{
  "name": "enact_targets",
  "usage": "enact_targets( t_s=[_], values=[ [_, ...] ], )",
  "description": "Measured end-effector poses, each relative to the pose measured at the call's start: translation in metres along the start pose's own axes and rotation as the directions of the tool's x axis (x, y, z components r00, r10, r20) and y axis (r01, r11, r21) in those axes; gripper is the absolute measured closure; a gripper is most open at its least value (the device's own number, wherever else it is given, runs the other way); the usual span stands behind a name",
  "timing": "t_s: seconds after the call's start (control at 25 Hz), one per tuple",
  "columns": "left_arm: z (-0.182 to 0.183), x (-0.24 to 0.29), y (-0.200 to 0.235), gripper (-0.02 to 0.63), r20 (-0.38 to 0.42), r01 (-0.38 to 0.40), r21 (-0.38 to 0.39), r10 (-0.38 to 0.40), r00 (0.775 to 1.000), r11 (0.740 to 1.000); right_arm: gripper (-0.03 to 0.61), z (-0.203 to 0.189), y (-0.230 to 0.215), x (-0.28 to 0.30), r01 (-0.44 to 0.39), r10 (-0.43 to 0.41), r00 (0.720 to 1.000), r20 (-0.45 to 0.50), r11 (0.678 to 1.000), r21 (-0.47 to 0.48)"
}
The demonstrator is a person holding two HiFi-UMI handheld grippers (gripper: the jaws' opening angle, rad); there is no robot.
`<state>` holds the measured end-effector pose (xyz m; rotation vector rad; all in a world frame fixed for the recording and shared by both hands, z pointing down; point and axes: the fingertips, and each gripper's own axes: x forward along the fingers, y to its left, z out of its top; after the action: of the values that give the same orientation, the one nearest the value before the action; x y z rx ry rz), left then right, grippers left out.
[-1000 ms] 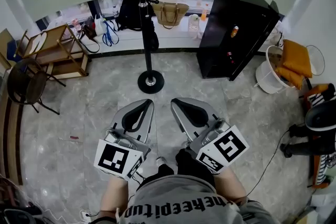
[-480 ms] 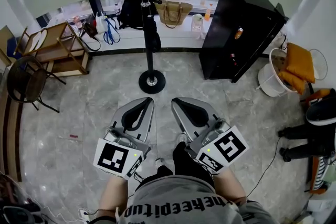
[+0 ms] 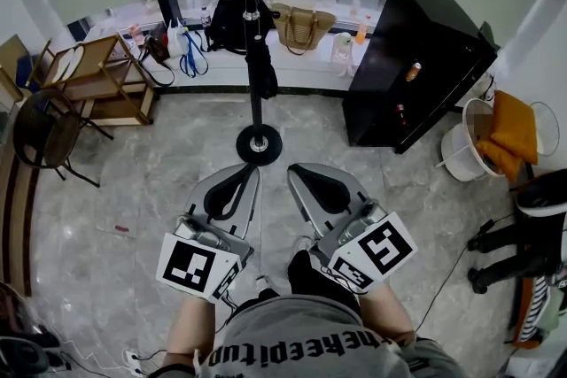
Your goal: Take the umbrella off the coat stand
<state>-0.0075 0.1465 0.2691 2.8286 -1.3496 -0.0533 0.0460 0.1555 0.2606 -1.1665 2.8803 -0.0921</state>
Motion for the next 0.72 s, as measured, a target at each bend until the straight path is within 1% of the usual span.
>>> enact_targets(
  t_s=[0.28,0.72],
  values=[
    [-0.001,0.035,0.008,0.598,-0.008,-0.034,0.0,0.034,0.999,0.999,0.568,0.002,-0.035,0.012,-0.031,0.031,0.999,-0.008,0.999,0.01],
    [-0.004,0.088,0.004,0.598,-0.021,-0.077,0.005,0.077,0.997,0.997,0.568,0.004,-0.086,0.017,-0.08,0.081,0.997,-0.004,0.996,0.031]
  ],
)
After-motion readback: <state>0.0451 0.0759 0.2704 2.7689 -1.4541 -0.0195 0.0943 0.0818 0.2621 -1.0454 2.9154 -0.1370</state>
